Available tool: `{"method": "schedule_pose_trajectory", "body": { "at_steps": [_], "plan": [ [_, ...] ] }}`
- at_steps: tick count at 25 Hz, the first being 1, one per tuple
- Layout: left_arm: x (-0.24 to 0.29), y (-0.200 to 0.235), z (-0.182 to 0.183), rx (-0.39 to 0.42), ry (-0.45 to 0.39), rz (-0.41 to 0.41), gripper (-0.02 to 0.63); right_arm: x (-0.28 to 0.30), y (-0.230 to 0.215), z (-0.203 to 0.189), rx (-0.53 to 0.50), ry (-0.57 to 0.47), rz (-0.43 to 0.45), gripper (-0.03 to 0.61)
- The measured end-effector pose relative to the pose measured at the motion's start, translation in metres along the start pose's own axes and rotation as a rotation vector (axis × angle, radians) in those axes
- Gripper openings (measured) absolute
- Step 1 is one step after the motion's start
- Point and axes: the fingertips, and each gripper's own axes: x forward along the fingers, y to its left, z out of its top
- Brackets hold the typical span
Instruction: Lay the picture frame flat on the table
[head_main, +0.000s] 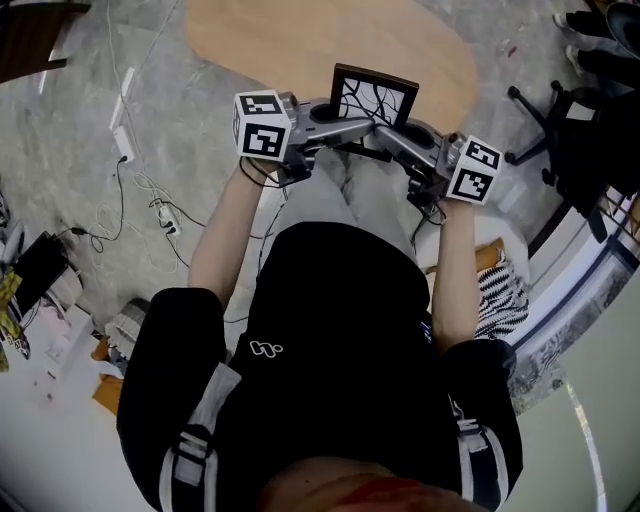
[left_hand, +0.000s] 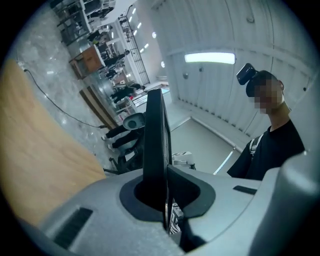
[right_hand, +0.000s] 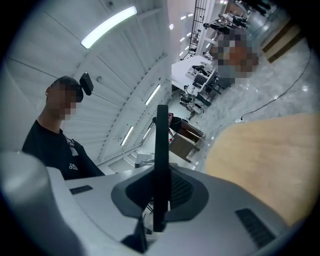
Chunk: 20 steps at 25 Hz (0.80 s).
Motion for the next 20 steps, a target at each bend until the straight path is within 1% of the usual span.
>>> {"method": "schedule_pose_trajectory", "body": {
  "at_steps": [3,7,10,12,15,16,19,20],
  "plan": [
    [0.004,0.029,-0.014,-0.073,-0.008,0.008,0.018,-0.004,-0.03,-0.011,0.058,-0.002,-0.011,0.043],
    [0.018,0.106,-0.026,-0.174,-0.017,0.026,0.018,-0.009,-0.108,-0.018,0.152,0.004,-0.013,0.041],
    [0.023,0.146,-0.046,-0.224,-0.022,0.045,0.018,-0.014,-0.148,-0.036,0.204,-0.006,0.002,0.041],
    [0.023,0.169,-0.057,-0.239,-0.03,0.06,0.018,-0.014,-0.173,-0.046,0.232,-0.018,0.013,0.041],
    [0.023,0.202,-0.071,-0.235,-0.042,0.073,0.021,-0.014,-0.205,-0.058,0.269,-0.052,0.034,0.04],
    [0.022,0.214,-0.075,-0.232,-0.045,0.085,0.03,-0.015,-0.215,-0.062,0.282,-0.066,0.037,0.04],
    [0.012,0.254,-0.086,-0.23,-0.058,0.159,0.103,-0.017,-0.249,-0.07,0.32,-0.105,0.014,0.039],
    [0.007,0.267,-0.089,-0.232,-0.067,0.194,0.106,-0.018,-0.261,-0.072,0.332,-0.117,-0.005,0.038]
  ]
}}
